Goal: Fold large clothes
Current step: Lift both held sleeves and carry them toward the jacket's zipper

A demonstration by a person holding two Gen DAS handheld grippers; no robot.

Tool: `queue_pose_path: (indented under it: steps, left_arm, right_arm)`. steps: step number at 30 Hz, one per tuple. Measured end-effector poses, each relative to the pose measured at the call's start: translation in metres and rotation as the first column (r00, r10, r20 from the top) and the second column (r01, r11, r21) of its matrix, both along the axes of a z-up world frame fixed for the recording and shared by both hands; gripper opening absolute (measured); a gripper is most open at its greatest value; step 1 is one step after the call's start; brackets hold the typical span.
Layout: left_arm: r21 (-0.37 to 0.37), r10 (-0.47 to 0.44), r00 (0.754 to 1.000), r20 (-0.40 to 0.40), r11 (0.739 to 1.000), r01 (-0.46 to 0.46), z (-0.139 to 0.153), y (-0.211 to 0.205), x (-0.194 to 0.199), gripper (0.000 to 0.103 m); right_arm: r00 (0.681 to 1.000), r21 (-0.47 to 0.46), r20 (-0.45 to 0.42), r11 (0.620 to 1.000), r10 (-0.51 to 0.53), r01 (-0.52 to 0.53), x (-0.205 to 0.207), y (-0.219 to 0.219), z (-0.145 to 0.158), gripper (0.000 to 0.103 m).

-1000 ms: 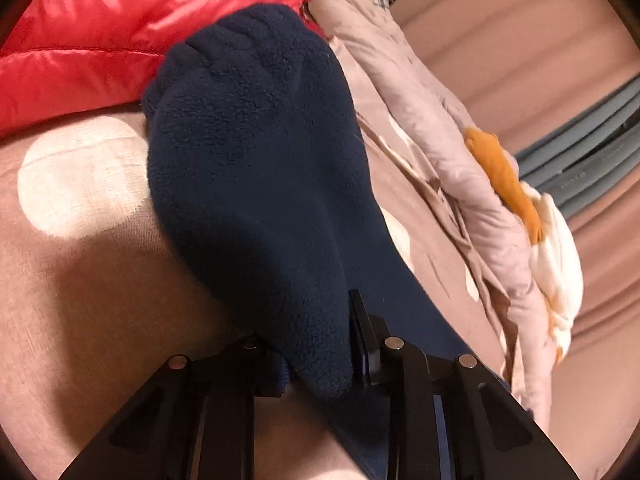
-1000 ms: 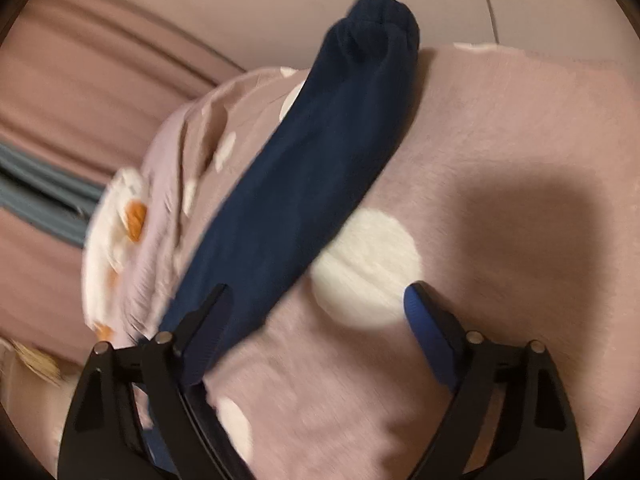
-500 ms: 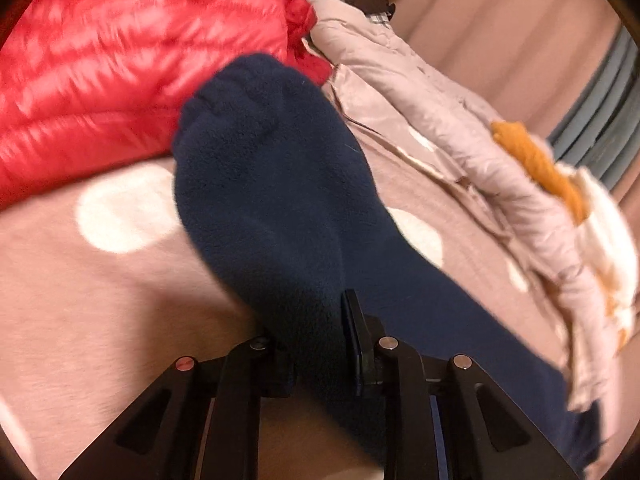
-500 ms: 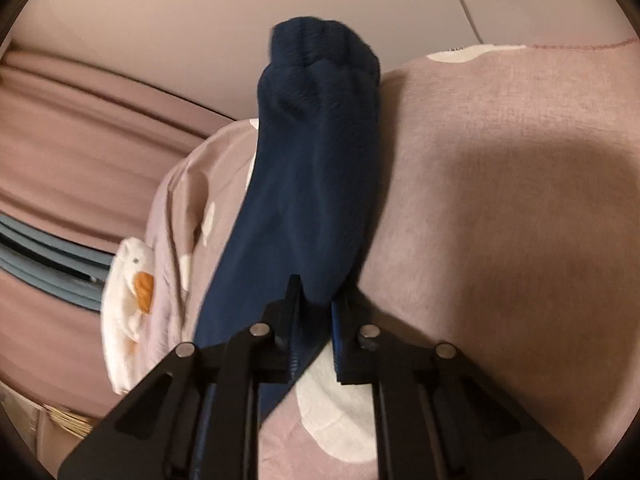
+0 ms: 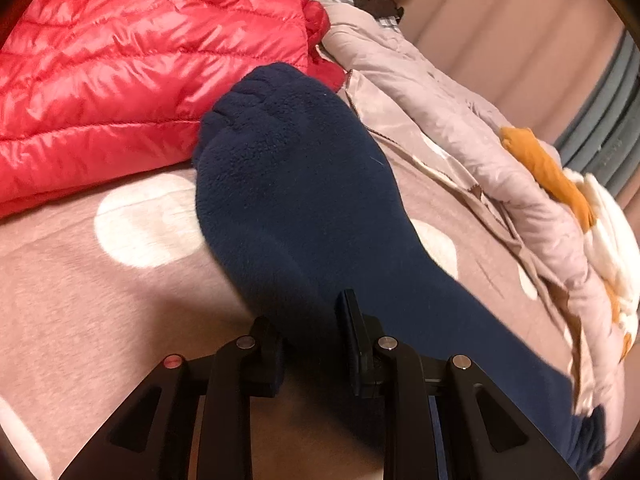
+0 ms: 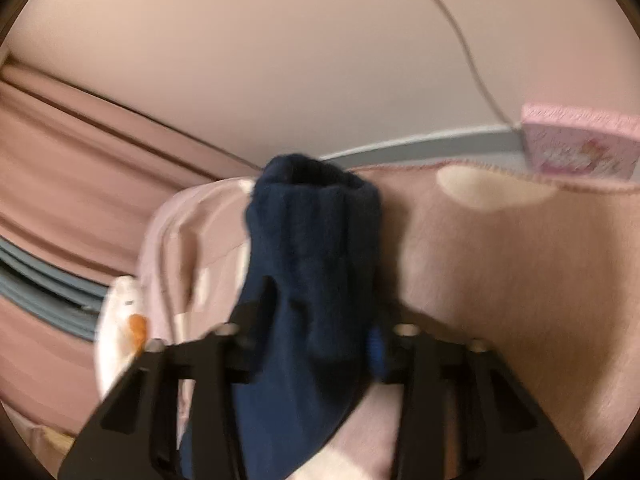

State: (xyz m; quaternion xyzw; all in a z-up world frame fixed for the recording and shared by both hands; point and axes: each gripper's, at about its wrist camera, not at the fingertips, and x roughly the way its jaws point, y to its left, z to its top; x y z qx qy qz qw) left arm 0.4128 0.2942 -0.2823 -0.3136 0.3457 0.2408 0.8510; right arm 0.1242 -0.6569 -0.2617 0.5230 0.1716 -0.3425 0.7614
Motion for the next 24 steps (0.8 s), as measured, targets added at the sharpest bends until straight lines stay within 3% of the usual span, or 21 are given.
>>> queue_pose_path:
  steps: [4, 8, 11, 13, 15, 19, 22, 24]
  left_arm:
    - [0.068, -0.002, 0.999, -0.039, 0.998, 0.005, 0.002, -0.004, 0.010, 0.023]
    - [0.130, 0.022, 0.998, -0.064, 0.991, -0.014, 0.006, -0.013, 0.013, 0.023]
    - [0.203, 0.019, 0.995, -0.095, 0.979, 0.001, 0.013, -0.021, 0.013, 0.021]
    - [0.297, 0.037, 0.993, -0.114, 0.955, -0.001, 0.022, -0.031, 0.012, 0.021]
    - [0.329, 0.041, 0.993, -0.112, 0.944, -0.002, 0.029, -0.038, 0.008, 0.019]
    - [0.388, -0.002, 0.996, -0.089, 0.921, 0.036, 0.051, -0.051, -0.007, 0.018]
    - [0.424, -0.021, 0.998, -0.063, 0.904, 0.046, 0.067, -0.055, -0.020, 0.018]
    - [0.398, -0.020, 0.998, -0.053, 0.916, 0.040, 0.073, -0.053, -0.026, 0.018]
  right_arm:
    - [1.000, -0.043, -0.023, 0.999, 0.012, -0.013, -0.004, 0.003, 0.014, 0.016]
    - [0.999, -0.151, -0.030, 0.987, 0.045, -0.049, 0.012, 0.022, 0.049, 0.014]
    - [0.991, -0.256, -0.028, 0.958, 0.130, -0.133, 0.035, 0.059, 0.087, 0.014]
    - [0.981, -0.319, -0.036, 0.928, 0.189, -0.190, 0.057, 0.100, 0.110, 0.014]
    - [0.968, -0.330, 0.013, 0.915, 0.251, -0.233, 0.072, 0.133, 0.120, 0.014]
    - [0.901, -0.313, 0.077, 0.868, 0.427, -0.385, 0.123, 0.215, 0.134, 0.014]
    - [0.821, -0.320, 0.057, 0.790, 0.568, -0.523, 0.162, 0.283, 0.138, 0.014]
    - [0.772, -0.323, 0.031, 0.737, 0.635, -0.594, 0.182, 0.329, 0.135, 0.014]
